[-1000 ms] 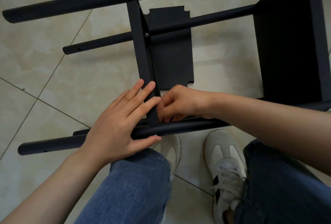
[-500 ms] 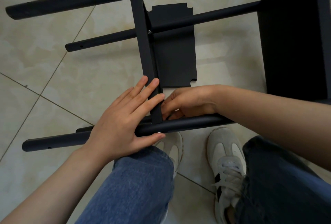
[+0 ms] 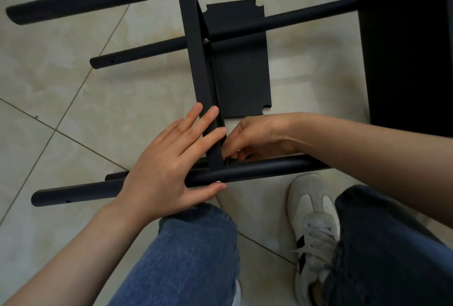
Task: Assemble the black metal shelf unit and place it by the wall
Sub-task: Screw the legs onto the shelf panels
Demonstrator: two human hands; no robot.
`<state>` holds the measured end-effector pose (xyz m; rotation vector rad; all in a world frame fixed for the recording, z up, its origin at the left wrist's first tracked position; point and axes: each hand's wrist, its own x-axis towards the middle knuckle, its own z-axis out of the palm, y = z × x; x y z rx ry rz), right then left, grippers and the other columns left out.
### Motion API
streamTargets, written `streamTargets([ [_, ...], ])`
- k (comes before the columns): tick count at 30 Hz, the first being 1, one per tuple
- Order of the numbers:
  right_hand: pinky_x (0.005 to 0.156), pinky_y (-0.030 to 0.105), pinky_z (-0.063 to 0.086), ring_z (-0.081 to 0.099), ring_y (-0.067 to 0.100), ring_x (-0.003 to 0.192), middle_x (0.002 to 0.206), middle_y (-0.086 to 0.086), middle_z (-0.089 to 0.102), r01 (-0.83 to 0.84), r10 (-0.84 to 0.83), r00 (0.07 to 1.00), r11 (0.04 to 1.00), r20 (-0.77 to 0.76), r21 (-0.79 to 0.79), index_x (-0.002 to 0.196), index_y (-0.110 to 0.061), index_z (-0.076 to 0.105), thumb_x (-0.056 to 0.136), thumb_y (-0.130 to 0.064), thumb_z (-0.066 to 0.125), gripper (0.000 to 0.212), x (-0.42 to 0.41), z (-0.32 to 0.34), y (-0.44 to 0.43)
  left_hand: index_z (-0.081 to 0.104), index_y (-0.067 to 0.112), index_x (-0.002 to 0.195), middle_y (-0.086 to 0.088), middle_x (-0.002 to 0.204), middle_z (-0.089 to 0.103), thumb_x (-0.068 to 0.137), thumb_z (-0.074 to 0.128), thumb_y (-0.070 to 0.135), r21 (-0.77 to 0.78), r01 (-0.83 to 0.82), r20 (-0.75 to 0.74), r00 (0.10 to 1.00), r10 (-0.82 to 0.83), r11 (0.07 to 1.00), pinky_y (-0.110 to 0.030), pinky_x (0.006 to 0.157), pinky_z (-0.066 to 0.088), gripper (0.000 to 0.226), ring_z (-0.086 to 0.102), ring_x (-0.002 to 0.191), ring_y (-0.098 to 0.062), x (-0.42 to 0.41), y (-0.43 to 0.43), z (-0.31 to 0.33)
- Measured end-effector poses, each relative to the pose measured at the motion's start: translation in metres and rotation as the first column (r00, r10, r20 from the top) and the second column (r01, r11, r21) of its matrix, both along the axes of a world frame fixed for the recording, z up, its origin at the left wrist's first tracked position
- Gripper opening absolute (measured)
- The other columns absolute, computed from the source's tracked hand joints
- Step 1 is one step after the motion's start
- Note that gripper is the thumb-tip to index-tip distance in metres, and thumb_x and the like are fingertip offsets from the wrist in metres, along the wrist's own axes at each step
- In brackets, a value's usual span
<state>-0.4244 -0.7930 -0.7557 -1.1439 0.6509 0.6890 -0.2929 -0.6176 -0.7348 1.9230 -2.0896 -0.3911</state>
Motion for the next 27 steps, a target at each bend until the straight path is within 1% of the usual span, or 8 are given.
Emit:
streamTargets([
  [4,0.081,0.031,0.043,0.051,0.015,0.069,0.062,-0.001,0.057,-0.017,0.017,1.000,1.000,0.001,-0.025,0.061,-0.018,0.073,0.088,-0.015,0.071,0.027,0.0040,-0.0024,0.0011,0.044,0.012,0.150,-0.010,0.165,0.026,0.090,0.062,0.057,-0.006,-0.002,-0.006,1.000,0.002,1.000,-0.053,0.116,0.036,0.078,0.018,0.155,-0.028,0.0002,0.0004,-0.0001],
  [8,0.077,0.029,0.043,0.051,0.012,0.065,0.060,-0.001,0.055,-0.050,0.049,0.999,0.996,-0.015,-0.069,0.066,-0.016,0.073,0.085,-0.019,0.073,0.020,0.0065,-0.0022,0.0015,0.044,0.011,0.150,-0.010,0.165,0.026,0.090,0.062,0.058,-0.002,-0.004,-0.009,1.000,0.004,1.000,-0.053,0.116,0.036,0.078,0.018,0.155,-0.028,0.0008,0.0005,-0.0005],
  [12,0.078,0.030,0.046,0.054,0.018,0.072,0.070,0.004,0.059,-0.043,0.043,0.999,0.994,-0.004,-0.105,0.074,-0.012,0.075,0.087,-0.022,0.072,0.017,0.0043,-0.0021,0.0027,0.045,0.010,0.150,-0.010,0.165,0.026,0.090,0.061,0.059,0.000,-0.008,-0.010,1.000,0.008,1.000,-0.053,0.116,0.036,0.079,0.017,0.155,-0.027,0.0010,0.0007,-0.0003],
  [14,0.076,0.030,0.046,0.055,0.015,0.067,0.068,0.002,0.061,-0.057,0.057,0.998,0.992,-0.003,-0.112,0.075,-0.012,0.073,0.088,-0.023,0.071,0.017,0.0043,-0.0021,0.0037,0.044,0.010,0.150,-0.010,0.165,0.026,0.090,0.062,0.058,0.003,-0.011,-0.018,1.000,0.011,1.000,-0.054,0.116,0.036,0.079,0.017,0.155,-0.027,0.0009,0.0007,-0.0002],
  [17,0.076,0.030,0.046,0.056,0.011,0.063,0.065,-0.002,0.063,-0.069,0.070,0.997,0.995,0.012,-0.078,0.075,-0.014,0.070,0.090,-0.021,0.068,0.017,0.0047,-0.0025,0.0053,0.044,0.010,0.150,-0.010,0.165,0.026,0.090,0.063,0.057,0.002,-0.014,-0.023,1.000,0.014,1.000,-0.054,0.115,0.037,0.079,0.017,0.155,-0.027,0.0007,0.0009,0.0001],
  [20,0.079,0.032,0.046,0.057,0.014,0.070,0.073,0.003,0.064,-0.014,0.016,0.999,0.999,0.035,-0.037,0.084,-0.008,0.072,0.092,-0.012,0.065,0.011,0.0043,-0.0027,0.0055,0.044,0.010,0.150,-0.010,0.165,0.026,0.089,0.064,0.057,-0.001,-0.013,-0.021,1.000,0.013,1.000,-0.054,0.115,0.037,0.080,0.017,0.155,-0.027,0.0010,0.0010,0.0003],
  [22,0.078,0.030,0.046,0.056,0.015,0.071,0.073,0.004,0.063,0.018,-0.018,0.999,1.000,0.029,0.004,0.082,-0.007,0.073,0.091,-0.008,0.064,0.012,0.0033,-0.0027,0.0024,0.044,0.010,0.151,-0.010,0.165,0.026,0.089,0.064,0.057,-0.003,-0.013,-0.019,1.000,0.013,1.000,-0.053,0.116,0.036,0.080,0.017,0.155,-0.027,0.0009,0.0009,0.0003],
  [27,0.082,0.029,0.047,0.057,0.014,0.073,0.075,0.002,0.066,0.008,-0.008,1.000,0.998,-0.001,0.066,0.088,-0.007,0.074,0.091,-0.013,0.066,0.010,0.0011,-0.0029,-0.0025,0.042,0.011,0.152,-0.010,0.165,0.025,0.090,0.062,0.058,0.007,-0.013,-0.006,1.000,0.013,1.000,-0.052,0.117,0.035,0.080,0.016,0.155,-0.026,0.0016,0.0017,0.0001],
])
